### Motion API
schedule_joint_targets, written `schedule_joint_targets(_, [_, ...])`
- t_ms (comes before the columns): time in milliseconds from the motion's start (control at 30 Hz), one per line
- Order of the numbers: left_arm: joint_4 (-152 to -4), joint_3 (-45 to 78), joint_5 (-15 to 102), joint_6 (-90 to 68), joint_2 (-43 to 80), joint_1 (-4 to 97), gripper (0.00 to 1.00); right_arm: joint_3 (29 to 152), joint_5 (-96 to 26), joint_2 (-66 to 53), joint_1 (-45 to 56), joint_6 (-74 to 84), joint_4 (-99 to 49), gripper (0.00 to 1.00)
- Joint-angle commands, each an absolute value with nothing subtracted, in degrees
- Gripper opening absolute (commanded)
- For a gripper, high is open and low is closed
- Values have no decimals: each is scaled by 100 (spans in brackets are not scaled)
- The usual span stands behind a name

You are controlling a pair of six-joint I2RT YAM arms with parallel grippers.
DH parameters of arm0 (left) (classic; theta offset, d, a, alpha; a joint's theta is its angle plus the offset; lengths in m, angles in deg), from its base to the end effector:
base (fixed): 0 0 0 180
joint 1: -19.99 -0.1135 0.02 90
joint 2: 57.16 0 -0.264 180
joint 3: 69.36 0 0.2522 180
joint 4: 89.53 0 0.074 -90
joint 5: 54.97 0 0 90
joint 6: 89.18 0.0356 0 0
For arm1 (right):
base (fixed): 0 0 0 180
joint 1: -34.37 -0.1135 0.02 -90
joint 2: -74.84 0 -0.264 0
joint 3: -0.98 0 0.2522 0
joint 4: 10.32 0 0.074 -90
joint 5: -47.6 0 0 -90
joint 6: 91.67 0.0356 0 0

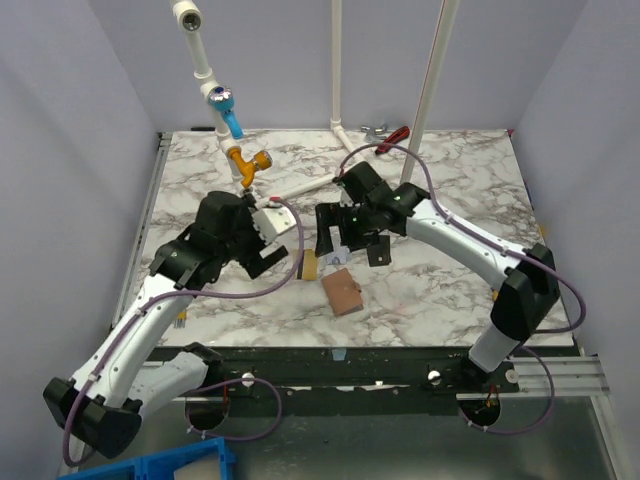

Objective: Put the credit cards into the card holder
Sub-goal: Reset both arms

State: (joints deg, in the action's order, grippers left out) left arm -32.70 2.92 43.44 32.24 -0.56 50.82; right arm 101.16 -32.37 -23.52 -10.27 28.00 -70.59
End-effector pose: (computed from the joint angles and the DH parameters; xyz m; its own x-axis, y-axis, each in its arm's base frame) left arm 0.1688 -0.1068 0.3302 -0.1686 0.7012 -0.6927 0.8079 0.5009 0.3104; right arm 0.2571 0.2626 0.2898 -0.9015 -0.2051 -0.3812 -0.3574 0.8496 0.3880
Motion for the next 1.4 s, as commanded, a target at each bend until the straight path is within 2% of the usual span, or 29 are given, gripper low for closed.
schedule_joint_targets(0, [-3698, 181, 4584, 2653, -405, 3977, 98, 9530, -3867, -1535, -406, 2724, -6407, 100])
schedule_joint_targets(100, [-3909, -153, 4945, 2556, -443, 3133, 98, 8770, -4198, -894, 499, 2978, -5759, 100])
schedule_joint_targets(267, [-5096, -1025, 5157, 2020, -357, 2061, 98, 7042, -5833, -120, 1965, 3808, -4478, 100])
schedule_joint_targets(433, [-6585, -1569, 5976, 1217, 234, 1202, 98, 5339, -7747, 23, 2043, 3348, -2224, 100])
schedule_joint_targets(567, [-8130, -2077, 5995, 731, 617, 1151, 98, 5138, -8723, -308, 2047, 2906, -1539, 100])
schedule_joint_targets(667, [-9424, -2528, 6017, 587, 840, 1147, 99, 4734, -9122, -468, 2065, 2442, -429, 100])
schedule_joint_targets(833, [-10865, -2960, 6188, 382, 1215, 1155, 99, 3544, -9146, -704, 2148, 1763, 2416, 100])
schedule_joint_targets(900, [-11033, -2913, 6319, 234, 1384, 1150, 98, 3363, -9151, -921, 2189, 1595, 3062, 100])
schedule_joint_targets(1033, [-11745, -3014, 6377, -105, 1641, 1176, 99, 3418, -8872, -1188, 2332, 1396, 3459, 100])
schedule_joint_targets(1200, [-11499, -2840, 6210, -155, 1773, 1179, 98, 3489, -8455, -1501, 2385, 1194, 3701, 100])
schedule_joint_targets(1367, [-11990, -3165, 6123, -193, 1628, 1190, 98, 3432, -8213, -1507, 2378, 1074, 3808, 100])
